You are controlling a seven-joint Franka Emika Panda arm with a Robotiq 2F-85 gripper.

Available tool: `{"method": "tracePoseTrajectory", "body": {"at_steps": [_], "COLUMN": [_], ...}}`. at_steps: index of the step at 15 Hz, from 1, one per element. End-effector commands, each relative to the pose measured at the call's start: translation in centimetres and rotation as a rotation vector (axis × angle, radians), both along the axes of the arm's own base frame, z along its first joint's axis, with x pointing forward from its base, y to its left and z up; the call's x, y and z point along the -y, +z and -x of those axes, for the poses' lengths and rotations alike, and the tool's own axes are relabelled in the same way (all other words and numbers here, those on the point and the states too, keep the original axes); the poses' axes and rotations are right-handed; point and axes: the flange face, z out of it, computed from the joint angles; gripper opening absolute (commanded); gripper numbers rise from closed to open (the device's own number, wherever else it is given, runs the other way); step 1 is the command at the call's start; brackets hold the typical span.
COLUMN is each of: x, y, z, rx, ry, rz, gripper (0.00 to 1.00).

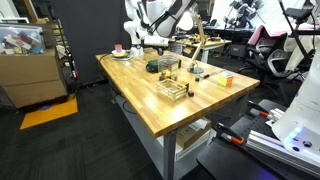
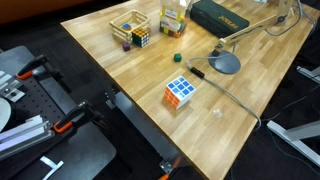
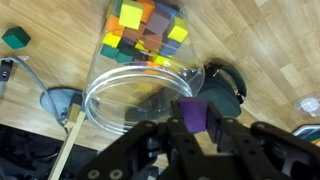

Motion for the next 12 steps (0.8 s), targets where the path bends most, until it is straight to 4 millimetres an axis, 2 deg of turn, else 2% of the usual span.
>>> {"method": "tracePoseTrajectory", "body": {"at_steps": [1, 5, 7, 9, 12], "x": [0.0, -0.2, 0.3, 1.8, 6.2], "y": [-0.3, -0.8, -0.6, -0.2, 0.2], "z": [-1.1, -2.3, -2.1, -1.8, -1.0], "rx": [-0.009, -0.021, -0.021, -0.018, -0.001], "ry": [-0.049, -0.11, -0.148, -0.168, -0.192], "rz": [0.056, 0.098, 0.089, 0.084, 0.113], "gripper": [0.07, 0.07, 0.07, 0.07, 0.07]}}
